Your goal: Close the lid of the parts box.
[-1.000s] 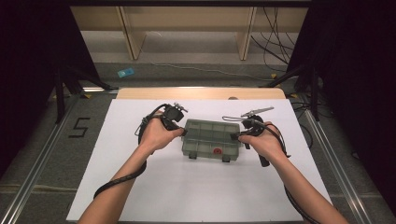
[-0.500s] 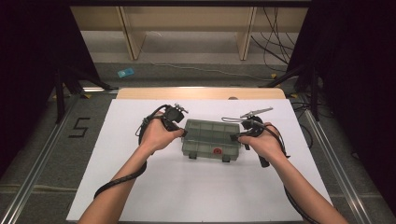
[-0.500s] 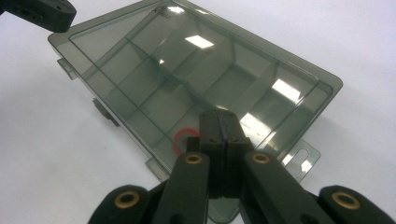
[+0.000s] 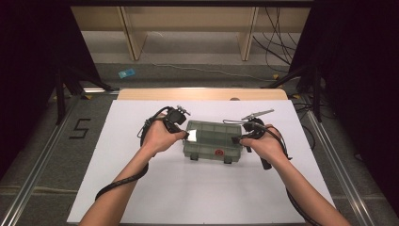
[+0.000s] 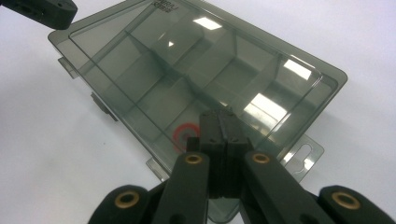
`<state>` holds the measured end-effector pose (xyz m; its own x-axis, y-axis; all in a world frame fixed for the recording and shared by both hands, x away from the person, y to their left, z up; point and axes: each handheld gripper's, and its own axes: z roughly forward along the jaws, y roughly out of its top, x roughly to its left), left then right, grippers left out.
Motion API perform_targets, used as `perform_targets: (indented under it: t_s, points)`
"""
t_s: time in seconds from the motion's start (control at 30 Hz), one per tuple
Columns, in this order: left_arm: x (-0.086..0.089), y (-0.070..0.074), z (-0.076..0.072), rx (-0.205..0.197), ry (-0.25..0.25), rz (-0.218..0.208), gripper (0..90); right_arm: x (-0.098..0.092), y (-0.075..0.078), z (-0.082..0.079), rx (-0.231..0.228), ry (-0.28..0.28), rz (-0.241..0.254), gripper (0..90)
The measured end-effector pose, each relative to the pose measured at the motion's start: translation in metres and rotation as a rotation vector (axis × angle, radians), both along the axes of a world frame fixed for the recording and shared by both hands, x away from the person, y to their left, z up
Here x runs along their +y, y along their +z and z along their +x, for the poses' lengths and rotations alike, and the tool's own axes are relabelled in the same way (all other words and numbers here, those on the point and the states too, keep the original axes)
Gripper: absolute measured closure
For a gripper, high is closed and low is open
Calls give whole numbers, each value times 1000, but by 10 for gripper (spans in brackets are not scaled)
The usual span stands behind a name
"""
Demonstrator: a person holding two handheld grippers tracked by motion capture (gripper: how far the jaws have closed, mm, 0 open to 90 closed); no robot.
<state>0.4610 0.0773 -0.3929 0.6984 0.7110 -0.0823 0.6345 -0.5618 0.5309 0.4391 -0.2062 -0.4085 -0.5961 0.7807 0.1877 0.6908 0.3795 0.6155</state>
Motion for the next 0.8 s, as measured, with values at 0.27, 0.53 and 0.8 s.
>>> perform_targets:
  t_s: [0.27, 0.53, 0.8]
  points:
    - [0, -2, 1, 11, -19, 20, 899, 1, -1, 0, 12, -3, -8, 900]
    - [-1, -6, 1, 8, -3, 13, 899, 1, -3, 0, 17, -1, -12, 900]
    - [-2, -7, 1, 11, 0, 12, 899, 2, -4, 0, 19, -1, -13, 900]
